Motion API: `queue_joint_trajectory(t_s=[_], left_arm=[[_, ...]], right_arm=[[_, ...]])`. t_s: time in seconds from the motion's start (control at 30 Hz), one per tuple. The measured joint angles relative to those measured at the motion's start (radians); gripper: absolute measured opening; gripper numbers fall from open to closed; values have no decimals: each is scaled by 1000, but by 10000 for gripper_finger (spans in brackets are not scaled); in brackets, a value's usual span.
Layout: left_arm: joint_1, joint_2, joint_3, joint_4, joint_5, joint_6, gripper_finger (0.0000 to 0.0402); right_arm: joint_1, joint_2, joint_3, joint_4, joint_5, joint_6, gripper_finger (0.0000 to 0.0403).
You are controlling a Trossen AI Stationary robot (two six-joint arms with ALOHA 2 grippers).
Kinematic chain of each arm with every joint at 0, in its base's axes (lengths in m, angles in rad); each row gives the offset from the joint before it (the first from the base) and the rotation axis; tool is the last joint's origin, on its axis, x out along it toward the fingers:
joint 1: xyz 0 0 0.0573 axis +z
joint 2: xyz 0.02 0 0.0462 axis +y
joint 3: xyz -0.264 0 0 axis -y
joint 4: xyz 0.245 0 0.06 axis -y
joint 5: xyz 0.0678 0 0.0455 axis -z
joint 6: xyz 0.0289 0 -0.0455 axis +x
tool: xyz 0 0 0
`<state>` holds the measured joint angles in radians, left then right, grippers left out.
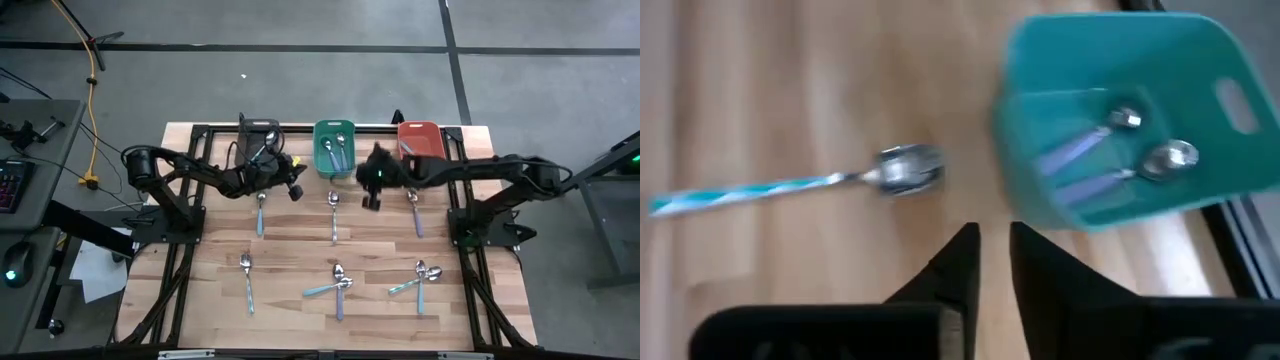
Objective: Sort silverware by color (type)
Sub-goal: Adjust the green bin
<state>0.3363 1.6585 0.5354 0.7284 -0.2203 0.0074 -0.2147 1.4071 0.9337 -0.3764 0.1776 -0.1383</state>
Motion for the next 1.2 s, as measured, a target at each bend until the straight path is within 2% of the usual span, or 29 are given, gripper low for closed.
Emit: queue_joint_trajectory(t_s=[0.17, 0.3, 0.53, 0.63, 0.73, 0.87, 1.03, 1.2], left_arm=[[19, 0, 0, 1, 0, -3, 0], [31, 0, 0, 2, 0, -12, 0], [30, 0, 0, -7, 48, -14, 0], [30, 0, 1, -8, 75, -13, 0], [26, 0, 5, -6, 143, 14, 0], [-9, 0, 5, -49, 186, 77, 0], [-83, 0, 5, -145, 184, 80, 0], [-164, 0, 5, -190, 185, 21, 0]], right_arm=[[-117, 0, 0, 0, -15, 6, 6], [-164, 4, 0, 0, -40, 6, 3], [-171, 66, 0, 60, -44, 27, 5], [-171, 126, -1, 132, -44, 22, 5], [-168, 184, -1, 215, -50, -14, 5], [-157, 249, -3, 300, -100, -53, 4], [-123, 258, -135, 547, -172, -27, 0], [-78, 177, -303, 714, -159, 69, 0]])
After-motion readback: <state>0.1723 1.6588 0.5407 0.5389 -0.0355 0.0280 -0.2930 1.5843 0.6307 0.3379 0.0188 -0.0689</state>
